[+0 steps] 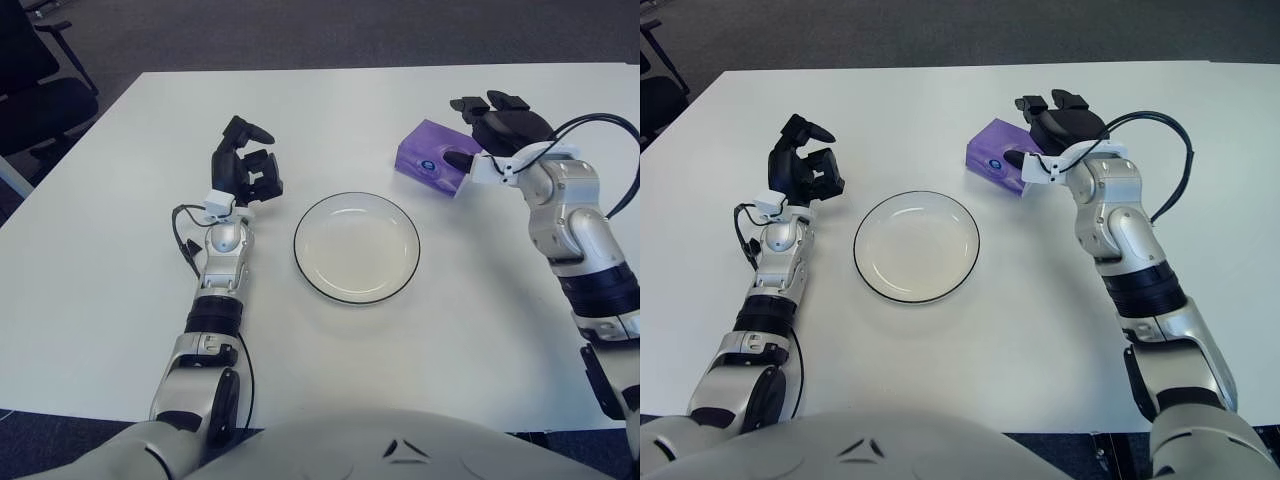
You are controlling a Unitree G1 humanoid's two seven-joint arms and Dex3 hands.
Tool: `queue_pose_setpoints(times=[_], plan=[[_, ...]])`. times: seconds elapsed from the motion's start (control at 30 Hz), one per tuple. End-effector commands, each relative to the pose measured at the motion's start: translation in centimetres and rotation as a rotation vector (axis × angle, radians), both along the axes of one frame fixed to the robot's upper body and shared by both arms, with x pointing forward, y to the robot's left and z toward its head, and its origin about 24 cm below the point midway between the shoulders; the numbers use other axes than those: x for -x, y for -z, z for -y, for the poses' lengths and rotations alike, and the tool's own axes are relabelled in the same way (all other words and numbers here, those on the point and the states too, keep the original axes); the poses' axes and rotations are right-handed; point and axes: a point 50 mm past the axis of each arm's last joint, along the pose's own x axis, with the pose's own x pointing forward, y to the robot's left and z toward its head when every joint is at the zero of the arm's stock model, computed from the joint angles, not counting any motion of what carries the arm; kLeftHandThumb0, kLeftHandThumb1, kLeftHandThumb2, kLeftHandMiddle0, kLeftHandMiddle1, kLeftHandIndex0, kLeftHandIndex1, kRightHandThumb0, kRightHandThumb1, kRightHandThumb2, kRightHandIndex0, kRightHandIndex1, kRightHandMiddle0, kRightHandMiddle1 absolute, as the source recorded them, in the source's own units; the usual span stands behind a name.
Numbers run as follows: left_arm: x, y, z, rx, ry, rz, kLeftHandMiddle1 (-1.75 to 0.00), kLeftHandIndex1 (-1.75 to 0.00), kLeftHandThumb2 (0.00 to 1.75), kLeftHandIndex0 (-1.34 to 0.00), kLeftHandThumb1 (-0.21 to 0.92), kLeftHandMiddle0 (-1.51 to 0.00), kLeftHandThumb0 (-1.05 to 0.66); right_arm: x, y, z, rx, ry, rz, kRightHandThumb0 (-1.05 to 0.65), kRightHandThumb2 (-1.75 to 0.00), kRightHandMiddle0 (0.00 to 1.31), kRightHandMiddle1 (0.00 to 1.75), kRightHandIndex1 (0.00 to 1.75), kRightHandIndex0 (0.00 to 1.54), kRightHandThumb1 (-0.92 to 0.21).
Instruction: Put the tissue paper into the plate.
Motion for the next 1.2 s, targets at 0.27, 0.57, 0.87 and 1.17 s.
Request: queue_pose_setpoints(times=[0.27, 0.57, 0.87, 1.17], plan=[[4.2, 8.4, 0.6, 0.079, -0.034, -0.305, -1.75, -1.75, 1.22, -0.55, 0.4, -1.31, -0.45, -3.4, 1.4, -0.9, 0.017, -0.015, 0.019, -0.99, -0.82, 0.0, 0.32, 0.02, 0.01, -0.92], [4.3, 8.3, 0.5, 0.079, -0.032, -0.301, -1.75, -1.75, 1.22, -0.55, 0.4, -1.31, -0.45, -3.9, 2.4, -1.5, 0.012, -0.033, -0.039, -1.05, -0.8, 0.0, 0.42, 0.0, 0.0, -0.92], [4.3, 8.3, 0.5, 0.074, -0.039, -0.304, -1.75, -1.75, 1.22, -0.55, 0.39, -1.31, -0.46, -4.8, 4.4, -1.6, 0.027, -0.022, -0.114, -1.05, -0.81, 0.0, 0.43, 0.0, 0.0, -0.92], [4.4, 8.3, 0.5, 0.075, -0.042, -0.302, -1.75, -1.75, 1.22, -0.55, 0.4, -1.31, -0.46, -5.5, 5.4, -1.5, 0.057, -0.001, -0.158, -1.05, -0.76, 0.0, 0.43, 0.0, 0.0, -0.92]])
